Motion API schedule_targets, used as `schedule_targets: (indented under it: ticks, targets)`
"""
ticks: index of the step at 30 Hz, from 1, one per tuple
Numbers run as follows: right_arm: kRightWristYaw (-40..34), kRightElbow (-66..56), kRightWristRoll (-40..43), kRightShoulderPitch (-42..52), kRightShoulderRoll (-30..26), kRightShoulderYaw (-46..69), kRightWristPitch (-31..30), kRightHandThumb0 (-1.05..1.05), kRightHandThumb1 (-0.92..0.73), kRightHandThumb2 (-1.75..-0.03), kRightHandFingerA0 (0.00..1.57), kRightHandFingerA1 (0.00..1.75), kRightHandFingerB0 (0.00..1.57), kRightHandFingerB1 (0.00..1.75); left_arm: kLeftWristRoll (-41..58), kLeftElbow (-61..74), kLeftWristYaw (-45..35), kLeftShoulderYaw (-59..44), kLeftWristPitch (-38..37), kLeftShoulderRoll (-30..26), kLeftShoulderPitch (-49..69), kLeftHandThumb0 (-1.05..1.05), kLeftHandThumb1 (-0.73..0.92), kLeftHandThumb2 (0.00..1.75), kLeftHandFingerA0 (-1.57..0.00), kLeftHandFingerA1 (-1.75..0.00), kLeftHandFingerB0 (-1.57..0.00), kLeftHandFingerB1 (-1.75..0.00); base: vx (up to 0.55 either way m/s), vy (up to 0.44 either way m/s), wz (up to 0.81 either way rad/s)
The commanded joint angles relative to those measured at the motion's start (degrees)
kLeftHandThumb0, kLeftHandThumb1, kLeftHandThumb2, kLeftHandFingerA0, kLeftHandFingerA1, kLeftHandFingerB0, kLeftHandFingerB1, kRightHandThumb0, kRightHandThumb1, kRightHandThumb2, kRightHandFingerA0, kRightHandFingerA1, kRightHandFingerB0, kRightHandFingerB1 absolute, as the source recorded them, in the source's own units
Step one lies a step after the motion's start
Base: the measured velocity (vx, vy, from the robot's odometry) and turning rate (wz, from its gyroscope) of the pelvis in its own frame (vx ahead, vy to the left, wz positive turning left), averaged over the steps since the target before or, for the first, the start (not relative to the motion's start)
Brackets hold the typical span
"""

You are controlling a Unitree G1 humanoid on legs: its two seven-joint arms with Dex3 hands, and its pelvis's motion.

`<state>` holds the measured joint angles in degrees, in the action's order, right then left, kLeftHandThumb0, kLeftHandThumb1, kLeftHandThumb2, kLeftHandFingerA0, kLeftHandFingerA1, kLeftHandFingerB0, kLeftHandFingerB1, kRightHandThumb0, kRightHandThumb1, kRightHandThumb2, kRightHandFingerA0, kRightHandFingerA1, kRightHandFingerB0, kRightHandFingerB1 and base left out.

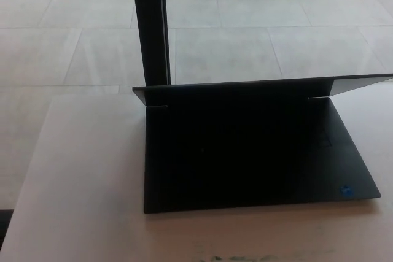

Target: The robot uses its right hand to push down on the lid of a laptop kept in the middle of the desk to close it

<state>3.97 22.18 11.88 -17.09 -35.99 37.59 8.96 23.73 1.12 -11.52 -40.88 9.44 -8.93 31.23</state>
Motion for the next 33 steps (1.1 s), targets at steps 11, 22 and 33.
schedule_targets:
  ticks: [11,22,33]
  targets:
    - [10.4,-17.2,-13.5,-24.0,2.2,-37.6,-12.6,-0.97,-0.92,-0.77,0.19,0.45,0.31,0.36,5.6,1.0,-4.5,-0.5,4.0,-2.7,1.6,-0.99,0.75,0.89,-0.25,-0.55,-0.16,-0.48,0.0,0.0,0.0]
    - [8.9,-12.2,-22.1,-20.7,6.6,-52.1,-8.8,-0.95,-0.92,-0.77,0.1,0.48,0.26,0.38,4.0,0.6,-6.0,0.9,3.2,-3.2,3.0,-0.94,0.92,0.69,-0.21,-0.5,-0.21,-0.43,0.0,0.0,0.0]
    - [7.9,-5.1,-31.6,-22.9,7.2,-63.7,-7.2,-0.9,-0.92,-0.79,0.13,0.5,0.27,0.38,5.9,1.8,-6.0,0.9,4.8,-3.7,2.5,-0.93,0.91,0.68,-0.21,-0.52,-0.2,-0.44,0.0,0.0,0.0]
